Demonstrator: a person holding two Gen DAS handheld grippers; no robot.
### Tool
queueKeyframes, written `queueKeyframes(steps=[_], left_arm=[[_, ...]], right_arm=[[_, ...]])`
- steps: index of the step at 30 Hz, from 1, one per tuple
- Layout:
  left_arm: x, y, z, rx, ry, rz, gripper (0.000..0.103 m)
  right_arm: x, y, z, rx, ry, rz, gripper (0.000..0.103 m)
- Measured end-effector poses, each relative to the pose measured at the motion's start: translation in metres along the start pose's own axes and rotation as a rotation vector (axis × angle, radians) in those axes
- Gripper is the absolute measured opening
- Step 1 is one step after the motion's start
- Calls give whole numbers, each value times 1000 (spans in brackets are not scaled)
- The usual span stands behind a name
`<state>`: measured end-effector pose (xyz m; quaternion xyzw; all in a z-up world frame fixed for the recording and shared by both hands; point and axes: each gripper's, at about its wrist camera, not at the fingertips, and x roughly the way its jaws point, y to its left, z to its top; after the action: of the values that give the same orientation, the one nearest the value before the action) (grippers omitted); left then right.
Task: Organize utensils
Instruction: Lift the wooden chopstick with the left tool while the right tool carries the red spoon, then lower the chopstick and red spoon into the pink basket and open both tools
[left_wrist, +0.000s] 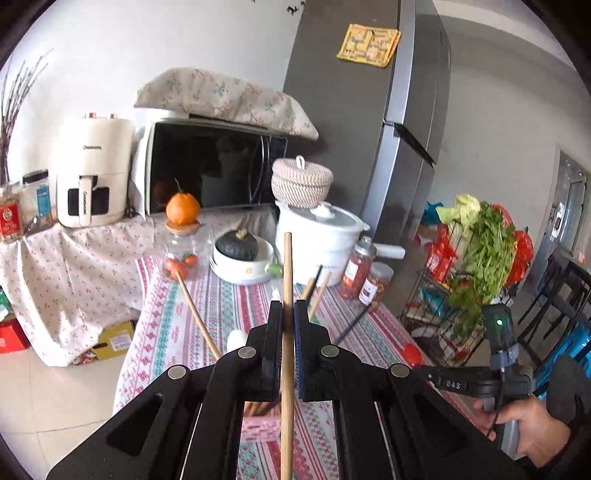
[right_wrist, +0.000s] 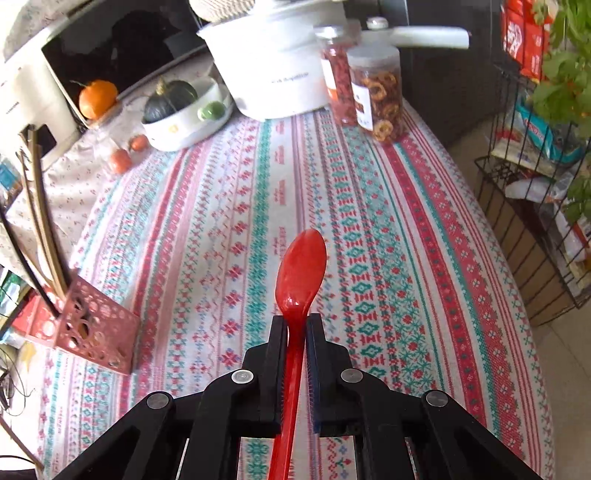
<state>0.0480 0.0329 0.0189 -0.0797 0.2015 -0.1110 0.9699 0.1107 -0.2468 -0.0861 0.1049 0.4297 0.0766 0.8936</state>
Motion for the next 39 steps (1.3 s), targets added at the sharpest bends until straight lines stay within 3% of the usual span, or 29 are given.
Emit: queueKeyframes(steps=[4, 8, 12, 16, 22, 28, 35, 38, 39], left_arm=[[1, 11, 19, 18, -171, 67, 6], [12, 12, 26, 52, -289, 116, 6], [31, 9, 19, 97, -336, 164, 6], [53, 7, -2, 142, -327, 204, 6], [74, 11, -23, 133, -245, 203, 6], [82, 22, -29, 66, -120, 152, 7], [82, 34, -23, -21, 119, 113, 14], [65, 39, -16, -52, 176, 116, 28], [60, 40, -15, -57, 205, 124, 42]], right_arm=[[-18, 18, 5, -41, -71, 36, 8], [-26, 26, 8, -62, -105, 68, 8], [-32, 31, 10, -104, -139, 69, 8], [-34, 36, 11, -114, -164, 70, 8], [-41, 41, 12, -110, -228, 79, 8], [-57, 56, 16, -100, -318, 117, 8], [-76, 95, 17, -161, -442, 158, 8], [-79, 115, 18, -169, -482, 195, 8], [-79, 122, 19, -171, -496, 204, 8]])
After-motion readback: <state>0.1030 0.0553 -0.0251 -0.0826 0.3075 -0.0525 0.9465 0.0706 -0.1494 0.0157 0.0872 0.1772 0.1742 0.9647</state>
